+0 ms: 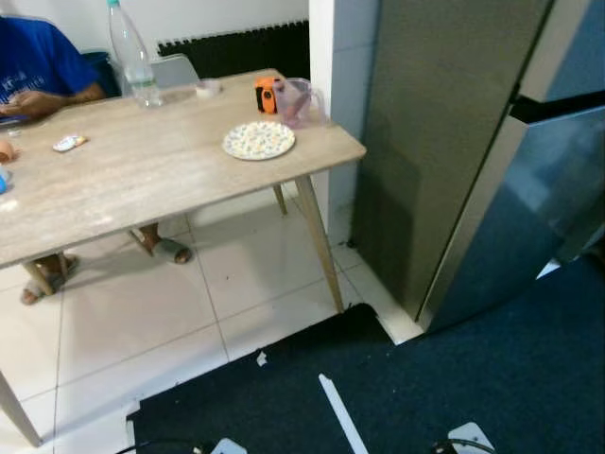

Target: Restocking fridge

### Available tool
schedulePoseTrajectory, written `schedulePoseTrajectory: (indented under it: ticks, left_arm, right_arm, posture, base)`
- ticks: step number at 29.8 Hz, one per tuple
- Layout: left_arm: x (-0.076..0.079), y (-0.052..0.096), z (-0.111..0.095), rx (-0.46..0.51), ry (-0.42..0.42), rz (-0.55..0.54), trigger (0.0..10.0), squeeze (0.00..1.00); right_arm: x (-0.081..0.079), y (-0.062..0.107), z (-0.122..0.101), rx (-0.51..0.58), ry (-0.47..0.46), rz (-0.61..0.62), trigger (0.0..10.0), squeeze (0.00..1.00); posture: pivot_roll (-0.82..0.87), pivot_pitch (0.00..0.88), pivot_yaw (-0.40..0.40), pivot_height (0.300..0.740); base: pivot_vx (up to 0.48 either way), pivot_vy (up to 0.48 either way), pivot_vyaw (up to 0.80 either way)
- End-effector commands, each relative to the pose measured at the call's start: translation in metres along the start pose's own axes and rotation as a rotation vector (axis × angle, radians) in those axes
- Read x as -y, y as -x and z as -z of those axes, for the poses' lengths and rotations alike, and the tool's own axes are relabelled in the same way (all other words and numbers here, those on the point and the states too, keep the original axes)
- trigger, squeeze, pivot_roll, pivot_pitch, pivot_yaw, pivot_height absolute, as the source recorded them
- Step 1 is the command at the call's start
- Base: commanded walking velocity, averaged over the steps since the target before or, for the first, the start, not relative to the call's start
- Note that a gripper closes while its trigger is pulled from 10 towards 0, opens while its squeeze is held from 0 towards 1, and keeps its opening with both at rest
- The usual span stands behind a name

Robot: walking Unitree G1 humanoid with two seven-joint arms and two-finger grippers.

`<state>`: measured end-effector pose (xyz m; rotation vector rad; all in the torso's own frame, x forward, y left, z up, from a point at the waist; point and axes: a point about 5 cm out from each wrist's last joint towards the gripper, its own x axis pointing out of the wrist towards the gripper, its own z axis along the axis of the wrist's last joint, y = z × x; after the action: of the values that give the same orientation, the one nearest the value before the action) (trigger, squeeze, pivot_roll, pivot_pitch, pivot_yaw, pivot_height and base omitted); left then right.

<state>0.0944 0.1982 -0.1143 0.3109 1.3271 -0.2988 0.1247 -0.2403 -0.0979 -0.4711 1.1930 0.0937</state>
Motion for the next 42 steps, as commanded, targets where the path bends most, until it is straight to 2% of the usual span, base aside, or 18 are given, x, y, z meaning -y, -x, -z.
schedulePoseTrajectory:
  ticks: [1,5,17,30,42]
  left_arm:
    - [-0.0052,0.0003,-0.0221,0.089,-0.003,-0.034,10.0,0.00]
    - [-0.0057,0.0004,-0.0212,0.085,-0.009,-0.035,10.0,0.00]
    - [-0.0060,0.0005,-0.0193,0.081,-0.019,-0.033,10.0,0.00]
    - [-0.0047,0.0003,-0.0193,0.081,-0.015,-0.031,10.0,0.00]
    - [-0.0026,-0.0001,-0.0205,0.087,-0.006,-0.022,10.0,0.00]
  right_arm:
    - [0.0012,0.0002,0.0019,-0.005,-0.004,0.001,10.0,0.00]
    - [0.0012,0.0003,0.0029,-0.007,0.000,-0.002,10.0,0.00]
    - [0.0034,0.0004,0.0025,-0.003,-0.013,0.004,10.0,0.00]
    - [0.0051,0.0005,0.0031,-0.005,-0.020,0.012,10.0,0.00]
    - [0.0034,0.0006,0.0040,-0.008,-0.026,0.006,10.0,0.00]
  posture:
    - [-0.02,0.000,0.018,0.740]
    - [-0.01,0.000,0.018,0.740]
    - [-0.01,0.000,0.019,0.740]
    - [-0.02,0.000,0.018,0.740]
    - [-0.02,0.000,0.019,0.740]
  base:
    - [0.000,-0.458,0.00]
    - [0.000,-0.461,0.00]
    - [0.000,-0.463,0.70]
    - [0.000,-0.461,0.00]
    - [0.000,-0.227,0.00]
